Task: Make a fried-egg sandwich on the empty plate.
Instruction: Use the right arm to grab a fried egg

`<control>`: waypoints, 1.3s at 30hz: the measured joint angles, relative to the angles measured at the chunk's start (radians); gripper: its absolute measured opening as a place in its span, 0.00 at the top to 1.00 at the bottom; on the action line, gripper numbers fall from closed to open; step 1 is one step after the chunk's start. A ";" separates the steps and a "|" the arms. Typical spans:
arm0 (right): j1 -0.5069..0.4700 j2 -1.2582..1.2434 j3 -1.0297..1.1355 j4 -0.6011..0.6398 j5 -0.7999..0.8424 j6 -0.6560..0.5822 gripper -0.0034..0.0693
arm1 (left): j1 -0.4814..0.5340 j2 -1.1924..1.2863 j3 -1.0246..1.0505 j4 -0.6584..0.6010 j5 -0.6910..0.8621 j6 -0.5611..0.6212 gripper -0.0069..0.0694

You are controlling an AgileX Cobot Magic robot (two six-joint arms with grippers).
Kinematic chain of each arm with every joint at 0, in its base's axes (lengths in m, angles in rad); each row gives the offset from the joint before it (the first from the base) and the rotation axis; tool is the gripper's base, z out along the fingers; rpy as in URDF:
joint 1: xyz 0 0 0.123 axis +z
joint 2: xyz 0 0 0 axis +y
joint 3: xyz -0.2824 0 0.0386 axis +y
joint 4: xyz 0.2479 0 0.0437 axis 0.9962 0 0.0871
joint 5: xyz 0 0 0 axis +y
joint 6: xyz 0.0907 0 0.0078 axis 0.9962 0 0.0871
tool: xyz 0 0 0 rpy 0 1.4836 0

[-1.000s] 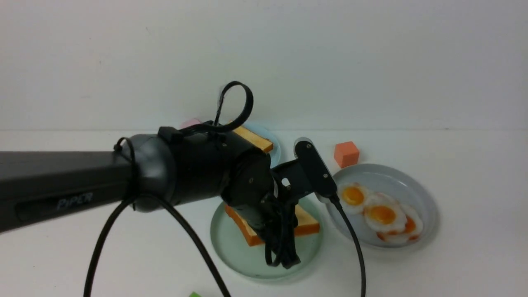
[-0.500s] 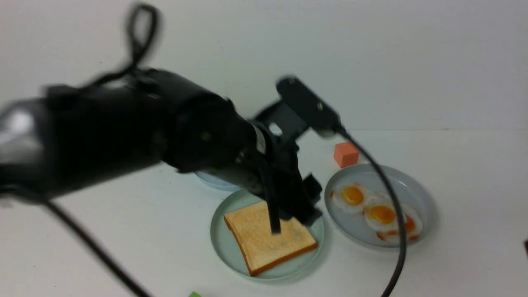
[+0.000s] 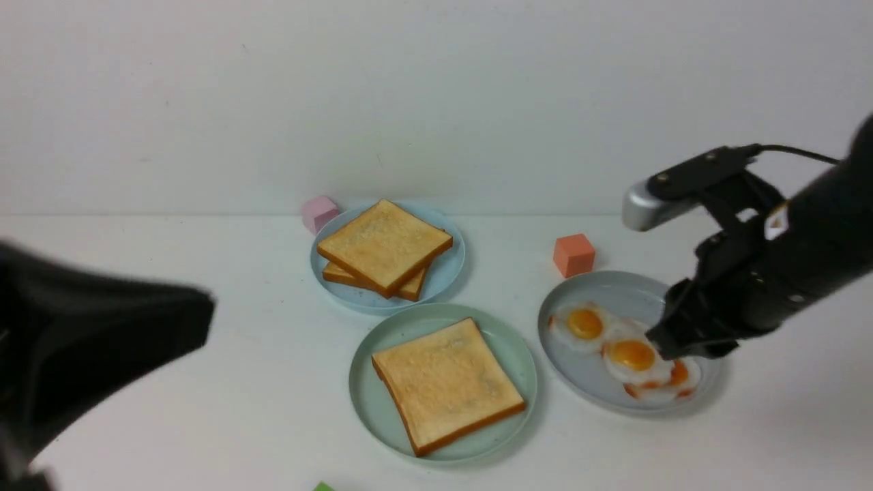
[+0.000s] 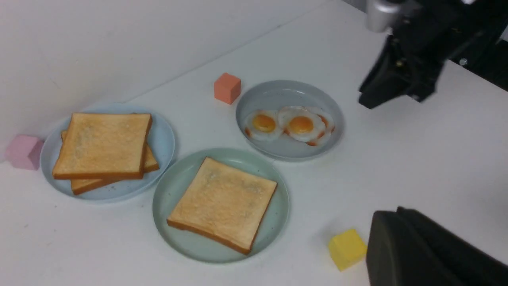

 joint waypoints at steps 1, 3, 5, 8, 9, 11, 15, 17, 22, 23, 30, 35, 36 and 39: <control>0.000 0.079 -0.037 -0.009 -0.001 0.000 0.52 | 0.000 -0.072 0.061 0.000 -0.017 -0.004 0.93; 0.008 0.169 -0.090 -0.042 -0.002 0.000 0.40 | 0.000 -0.166 0.134 0.000 -0.047 -0.005 0.93; 0.016 0.241 -0.132 -0.096 -0.002 0.011 0.32 | 0.000 -0.241 0.184 0.000 -0.074 -0.006 0.93; 0.025 0.311 -0.176 -0.172 -0.004 0.073 0.21 | 0.000 -0.315 0.209 0.000 -0.092 -0.007 0.93; 0.028 0.345 -0.197 -0.215 -0.007 0.120 0.16 | 0.000 -0.341 0.213 0.000 -0.096 -0.008 0.93; 0.029 0.384 -0.217 -0.261 -0.014 0.165 0.12 | 0.000 -0.356 0.213 0.000 -0.098 -0.008 0.93; 0.029 0.446 -0.228 -0.294 -0.043 0.197 0.10 | 0.000 -0.349 0.214 -0.005 -0.102 -0.008 0.93; 0.029 0.473 -0.229 -0.300 -0.057 0.199 0.10 | 0.000 -0.339 0.214 -0.009 -0.102 -0.008 0.93; 0.030 0.520 -0.237 -0.322 -0.083 0.200 0.10 | 0.000 -0.320 0.215 -0.012 -0.106 -0.008 0.93; 0.030 0.524 -0.240 -0.326 -0.083 0.201 0.10 | 0.000 -0.320 0.215 -0.012 -0.111 -0.008 0.93; 0.031 0.536 -0.247 -0.355 -0.083 0.202 0.20 | 0.000 -0.320 0.215 -0.013 -0.120 -0.008 0.93; 0.031 0.537 -0.247 -0.362 -0.089 0.201 0.30 | 0.000 -0.320 0.215 -0.016 -0.121 -0.008 0.93; 0.031 0.537 -0.248 -0.362 -0.086 0.200 0.31 | 0.000 -0.320 0.215 -0.016 -0.122 -0.008 0.93; 0.032 0.537 -0.251 -0.362 -0.079 0.199 0.31 | 0.000 -0.320 0.215 -0.016 -0.122 -0.008 0.93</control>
